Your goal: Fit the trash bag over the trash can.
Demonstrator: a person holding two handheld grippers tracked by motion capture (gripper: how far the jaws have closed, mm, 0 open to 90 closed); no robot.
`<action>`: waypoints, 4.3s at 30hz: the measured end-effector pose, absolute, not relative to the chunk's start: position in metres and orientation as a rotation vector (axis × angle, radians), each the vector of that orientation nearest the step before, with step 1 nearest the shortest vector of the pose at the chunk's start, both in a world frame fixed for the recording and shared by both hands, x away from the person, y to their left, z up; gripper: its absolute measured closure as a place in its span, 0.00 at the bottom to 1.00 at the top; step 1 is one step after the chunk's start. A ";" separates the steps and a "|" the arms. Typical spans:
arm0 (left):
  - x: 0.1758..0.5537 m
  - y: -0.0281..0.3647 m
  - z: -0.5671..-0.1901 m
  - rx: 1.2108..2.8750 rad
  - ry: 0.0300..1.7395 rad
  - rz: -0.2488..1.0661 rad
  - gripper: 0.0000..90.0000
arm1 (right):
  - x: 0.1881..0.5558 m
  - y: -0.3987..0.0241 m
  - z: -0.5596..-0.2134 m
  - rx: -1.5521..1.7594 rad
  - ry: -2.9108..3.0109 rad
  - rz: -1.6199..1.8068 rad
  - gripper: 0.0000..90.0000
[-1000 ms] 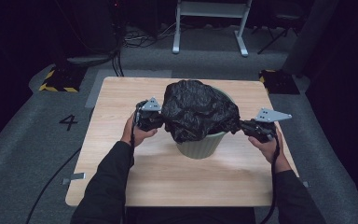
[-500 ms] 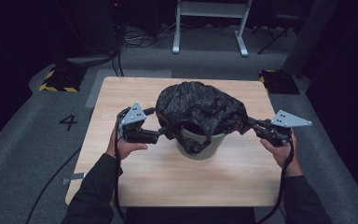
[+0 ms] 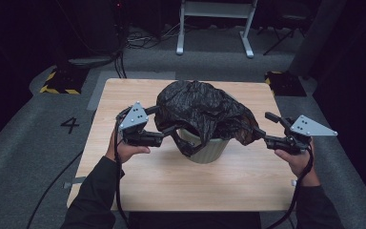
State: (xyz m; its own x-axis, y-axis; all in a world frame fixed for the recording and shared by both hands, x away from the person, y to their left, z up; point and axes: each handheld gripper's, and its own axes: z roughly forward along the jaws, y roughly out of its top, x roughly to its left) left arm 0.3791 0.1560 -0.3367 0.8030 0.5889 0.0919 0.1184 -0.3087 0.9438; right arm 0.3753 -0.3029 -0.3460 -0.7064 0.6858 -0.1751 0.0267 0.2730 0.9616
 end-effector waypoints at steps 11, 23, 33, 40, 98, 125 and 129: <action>0.411 0.140 -0.326 1.927 0.539 0.475 0.28 | 0.373 -0.286 -0.334 0.584 2.004 1.402 0.29; 0.443 0.142 -0.330 2.002 0.548 0.563 0.92 | 0.418 -0.293 -0.339 0.668 2.086 1.400 0.78; 0.466 0.158 -0.342 1.960 0.670 0.513 1.00 | 0.439 -0.288 -0.350 0.722 2.148 1.328 1.00; 0.484 0.159 -0.360 1.956 0.766 0.499 1.00 | 0.452 -0.274 -0.355 0.742 2.163 1.232 1.00; 0.389 0.156 -0.323 1.759 0.572 0.492 0.18 | 0.463 -0.273 -0.375 0.862 2.222 1.339 1.00; 0.394 0.068 -0.331 1.957 0.378 0.326 0.69 | 0.458 -0.269 -0.374 0.825 2.256 1.374 0.99; 0.397 0.068 -0.331 1.970 0.376 0.341 0.85 | 0.454 -0.275 -0.371 0.826 2.242 1.391 0.98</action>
